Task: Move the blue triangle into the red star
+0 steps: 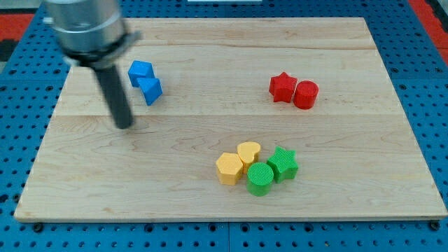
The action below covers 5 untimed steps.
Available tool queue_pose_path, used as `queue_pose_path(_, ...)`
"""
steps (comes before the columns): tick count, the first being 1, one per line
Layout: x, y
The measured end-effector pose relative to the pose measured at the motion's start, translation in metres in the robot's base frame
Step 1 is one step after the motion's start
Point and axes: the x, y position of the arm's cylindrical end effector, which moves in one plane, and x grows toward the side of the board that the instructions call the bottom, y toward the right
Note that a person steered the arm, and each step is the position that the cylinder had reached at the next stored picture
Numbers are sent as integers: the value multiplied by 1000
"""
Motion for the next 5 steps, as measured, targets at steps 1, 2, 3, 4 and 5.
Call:
queue_pose_path(1, -50, -11)
queue_pose_path(2, -65, 16)
queue_pose_path(3, -55, 125)
queue_pose_path(4, -55, 174)
queue_pose_path(5, -66, 103)
